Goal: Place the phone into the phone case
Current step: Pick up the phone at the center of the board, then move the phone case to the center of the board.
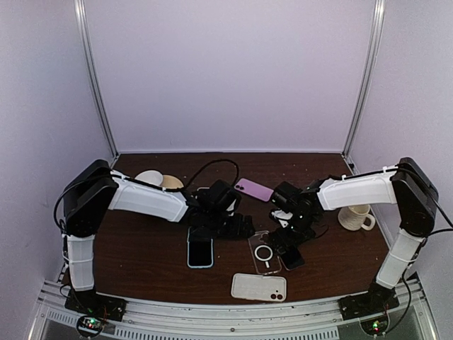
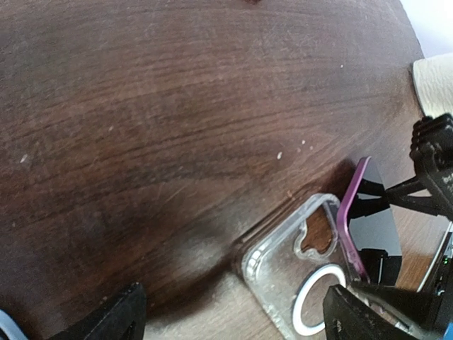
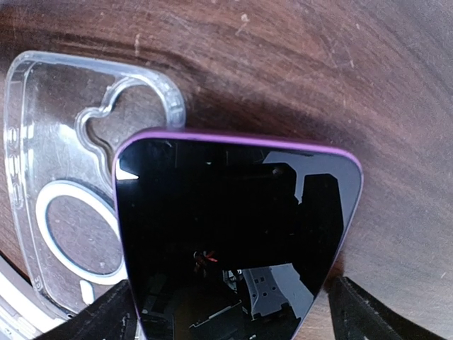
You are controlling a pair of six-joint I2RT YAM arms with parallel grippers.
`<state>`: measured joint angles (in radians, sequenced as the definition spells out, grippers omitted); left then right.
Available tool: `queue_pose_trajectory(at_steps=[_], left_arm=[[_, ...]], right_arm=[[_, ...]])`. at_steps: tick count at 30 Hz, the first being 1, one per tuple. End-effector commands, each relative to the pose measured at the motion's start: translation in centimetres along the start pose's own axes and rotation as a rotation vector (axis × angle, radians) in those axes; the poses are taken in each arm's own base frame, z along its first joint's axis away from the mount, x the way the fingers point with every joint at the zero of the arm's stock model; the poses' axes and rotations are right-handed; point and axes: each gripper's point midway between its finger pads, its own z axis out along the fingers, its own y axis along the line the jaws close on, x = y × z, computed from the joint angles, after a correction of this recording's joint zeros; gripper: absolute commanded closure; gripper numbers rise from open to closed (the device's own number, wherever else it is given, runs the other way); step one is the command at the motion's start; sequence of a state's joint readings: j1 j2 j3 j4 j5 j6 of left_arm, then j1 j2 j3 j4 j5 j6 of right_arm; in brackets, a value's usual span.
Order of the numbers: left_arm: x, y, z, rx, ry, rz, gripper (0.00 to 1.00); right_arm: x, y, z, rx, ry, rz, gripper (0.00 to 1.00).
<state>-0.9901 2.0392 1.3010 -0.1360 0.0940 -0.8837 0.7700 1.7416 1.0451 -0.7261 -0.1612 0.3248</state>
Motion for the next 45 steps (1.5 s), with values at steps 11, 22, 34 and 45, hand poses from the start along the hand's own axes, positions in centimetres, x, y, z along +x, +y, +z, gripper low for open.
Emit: queue_pose_trajectory(at_steps=[11,22,34,45], left_arm=[[0.6,0.5,-1.6,-0.018,-0.002,0.099,0.11],[0.7,1.7,-2.7,-0.068,-0.029,0.136,0.11],[-0.2,4.3,-5.0,-0.122,-0.085,0.119,0.09],[-0.1,4.6,-4.9,-0.114,-0.086,0.107,0.09]], right_arm=[[-1.5,2.2,-0.3,-0.151,-0.026,-0.037,0.49],[-3.9,2.4,-5.1,-0.101,-0.234,0.121,0.75],[-5.2,6.3,-6.2,0.092,-0.611,0.265,1.0],[-4.4,6.7,-4.7,0.166,-0.624,0.19,1.0]])
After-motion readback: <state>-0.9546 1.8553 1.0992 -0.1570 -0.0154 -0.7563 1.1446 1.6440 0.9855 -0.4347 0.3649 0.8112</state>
